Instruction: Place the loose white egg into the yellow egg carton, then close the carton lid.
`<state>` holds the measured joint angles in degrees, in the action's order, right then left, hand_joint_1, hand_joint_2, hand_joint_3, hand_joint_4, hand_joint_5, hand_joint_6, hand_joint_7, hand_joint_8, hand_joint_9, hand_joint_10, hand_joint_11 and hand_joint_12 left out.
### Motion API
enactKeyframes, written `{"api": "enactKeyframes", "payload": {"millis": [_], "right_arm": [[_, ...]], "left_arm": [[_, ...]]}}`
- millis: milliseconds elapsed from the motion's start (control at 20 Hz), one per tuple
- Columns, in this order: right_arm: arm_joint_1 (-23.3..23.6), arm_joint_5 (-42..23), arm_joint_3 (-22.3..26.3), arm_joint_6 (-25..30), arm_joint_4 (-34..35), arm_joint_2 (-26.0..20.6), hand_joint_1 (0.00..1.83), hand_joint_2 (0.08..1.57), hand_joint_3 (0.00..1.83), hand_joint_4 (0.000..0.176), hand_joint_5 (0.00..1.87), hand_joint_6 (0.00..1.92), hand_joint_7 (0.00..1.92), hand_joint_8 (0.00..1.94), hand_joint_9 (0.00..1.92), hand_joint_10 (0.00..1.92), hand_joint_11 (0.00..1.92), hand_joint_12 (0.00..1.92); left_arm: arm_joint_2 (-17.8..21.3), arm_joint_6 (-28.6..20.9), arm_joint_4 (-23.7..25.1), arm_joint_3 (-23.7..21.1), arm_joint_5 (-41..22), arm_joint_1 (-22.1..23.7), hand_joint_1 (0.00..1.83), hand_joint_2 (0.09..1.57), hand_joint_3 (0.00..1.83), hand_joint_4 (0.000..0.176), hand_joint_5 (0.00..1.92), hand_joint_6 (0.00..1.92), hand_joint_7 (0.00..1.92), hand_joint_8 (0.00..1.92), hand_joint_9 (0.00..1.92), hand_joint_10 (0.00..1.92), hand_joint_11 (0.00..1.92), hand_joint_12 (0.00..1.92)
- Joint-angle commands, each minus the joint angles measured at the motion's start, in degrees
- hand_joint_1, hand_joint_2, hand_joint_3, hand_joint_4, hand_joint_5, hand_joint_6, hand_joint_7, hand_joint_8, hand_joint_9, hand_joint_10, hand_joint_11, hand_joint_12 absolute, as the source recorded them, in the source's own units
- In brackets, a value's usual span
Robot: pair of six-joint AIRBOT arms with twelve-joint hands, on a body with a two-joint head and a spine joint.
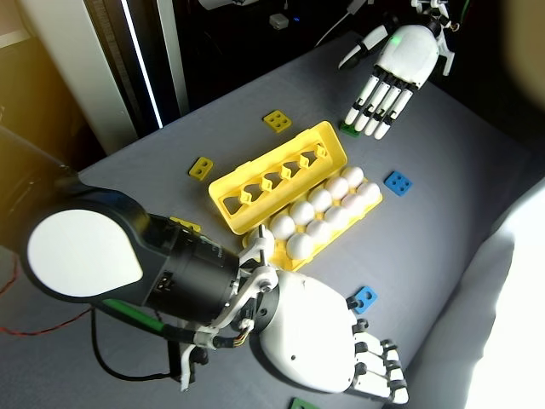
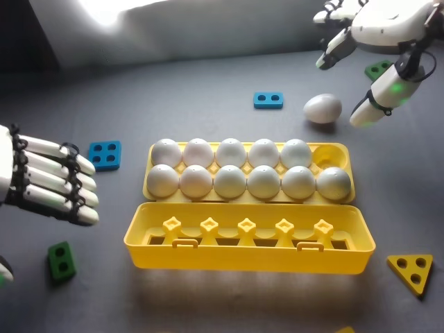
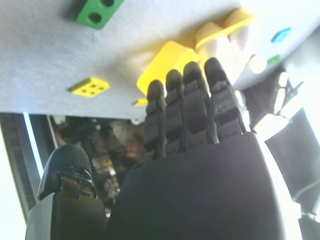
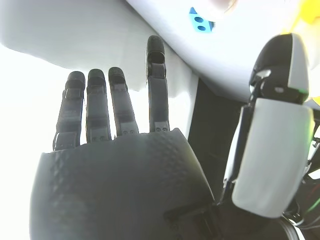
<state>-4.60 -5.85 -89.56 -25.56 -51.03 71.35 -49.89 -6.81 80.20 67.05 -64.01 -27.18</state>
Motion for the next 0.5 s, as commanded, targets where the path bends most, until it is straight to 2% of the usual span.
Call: {"api": "enactKeyframes", "payload": {"millis": [0, 200, 450], "right_arm": [[-0.14, -3.28, -0.79, -0.5, 0.61, -0.42, 0.7, 0.81, 0.01, 0.176, 0.6, 0.01, 0.0, 0.0, 0.0, 0.0, 0.0, 0.0], [-1.0, -3.39, -3.48, -0.51, 0.62, 1.79, 0.81, 0.82, 0.0, 0.176, 0.72, 0.02, 0.0, 0.0, 0.0, 0.0, 0.0, 0.0], [-1.07, -3.07, -4.19, -0.49, 0.63, 2.86, 0.87, 0.81, 0.0, 0.176, 0.75, 0.03, 0.0, 0.0, 0.0, 0.0, 0.0, 0.0]], "left_arm": [[0.39, -0.32, -3.0, 0.88, -3.7, 0.39, 0.0, 1.16, 0.0, 0.0, 0.24, 0.0, 0.23, 0.0, 0.18, 0.0, 0.0, 0.29], [-0.12, -1.46, -1.98, 1.35, -3.92, 0.65, 0.0, 1.16, 0.0, 0.0, 0.23, 0.0, 0.22, 0.0, 0.18, 0.0, 0.0, 0.31], [-0.41, -2.12, -0.36, 1.11, -4.25, 0.62, 0.0, 1.16, 0.0, 0.0, 0.24, 0.0, 0.23, 0.0, 0.19, 0.0, 0.0, 0.31]]}}
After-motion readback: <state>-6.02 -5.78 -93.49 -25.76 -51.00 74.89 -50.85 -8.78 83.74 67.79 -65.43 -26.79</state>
